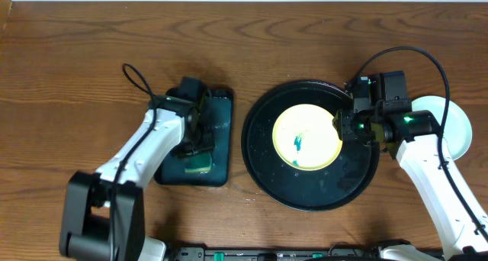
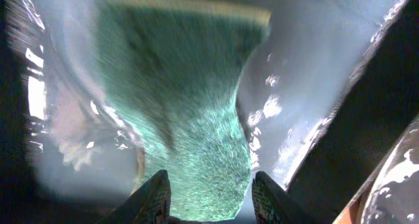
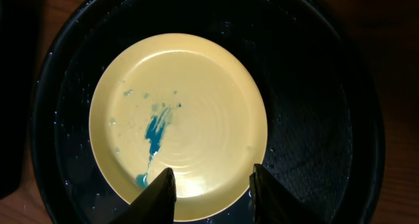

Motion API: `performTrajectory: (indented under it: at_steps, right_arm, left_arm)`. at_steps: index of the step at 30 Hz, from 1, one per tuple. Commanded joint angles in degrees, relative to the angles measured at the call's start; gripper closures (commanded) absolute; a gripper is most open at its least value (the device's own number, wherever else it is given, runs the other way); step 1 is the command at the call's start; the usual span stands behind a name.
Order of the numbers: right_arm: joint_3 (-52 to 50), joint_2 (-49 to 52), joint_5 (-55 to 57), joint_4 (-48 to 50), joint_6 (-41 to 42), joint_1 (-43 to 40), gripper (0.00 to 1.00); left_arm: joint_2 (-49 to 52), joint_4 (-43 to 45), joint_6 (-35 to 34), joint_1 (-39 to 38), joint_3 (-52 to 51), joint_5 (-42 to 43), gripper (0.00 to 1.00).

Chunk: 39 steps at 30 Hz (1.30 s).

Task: Clean dirty plates on tray and stack at the side
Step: 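Grasp the sponge with the left gripper and dip it in soapy water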

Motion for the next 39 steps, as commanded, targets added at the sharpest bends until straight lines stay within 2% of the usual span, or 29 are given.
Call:
performTrajectory:
  at_steps: [1,9,10,12,13,15,20,22,24,26,33,39]
  right_arm:
    - [0.79,-0.24,-0.55,-0.09,0.57,0.63,0.64]
    - [0.79,-0.24,-0.57,-0.15,0.81,0.63,0.65]
    - [0.79,-0.24,-0.55,-0.15,1.09,0.63,0.65]
    - [0.79,-0.24,-0.57,-0.15,1.20,0.63,0.65]
    - [0.79,-0.24,-0.57,-0.13,1.18,0.63,0.65]
    - [0.79,-0.24,-0.57,-0.17,1.20,0.63,0.65]
    - [0.79,-0.24,-0.57,-0.26,1.20,0.63,0.66]
    - [0.79,-0.24,-0.57,-0.31,1.18,0.63,0.66]
    - [0.79,-0.24,-0.57,-0.39,1.20,0.63,0.66]
    - [0.79,-0.24,-0.57,-0.55,1.18,0.63,0.66]
    - [0.79,-0.24,-0.55,-0.52,1.18,0.63,0.66]
    - [0.79,-0.24,-0.55,-0.55,1.18,0.63,0.66]
  left_arm:
    - [-1.44,0.98,1.29,0.50,1.22,-9.57,0.58]
    - [5.73,9.33,1.27,0.50,-1.73,-11.39,0.58]
    - [6.91,9.92,1.27,0.50,-1.73,-11.37,0.61]
    - [9.16,11.19,1.29,0.50,-1.70,-11.37,0.77]
    - [9.57,11.43,1.29,0.52,-1.68,-11.37,0.89]
    - [9.46,11.23,1.33,0.57,-1.16,-10.19,0.93]
    - [7.13,7.76,1.33,0.57,2.75,-8.13,0.92]
    - [5.11,4.92,1.31,0.57,4.90,-8.15,0.60]
    - [3.39,2.43,1.29,0.57,6.16,-8.13,0.51]
    - [1.22,0.31,1.27,0.57,6.54,-8.11,0.47]
    - [-0.39,-3.43,1.25,0.44,4.61,-6.36,0.50]
    - [1.68,5.64,1.03,0.44,-3.10,-3.65,0.59]
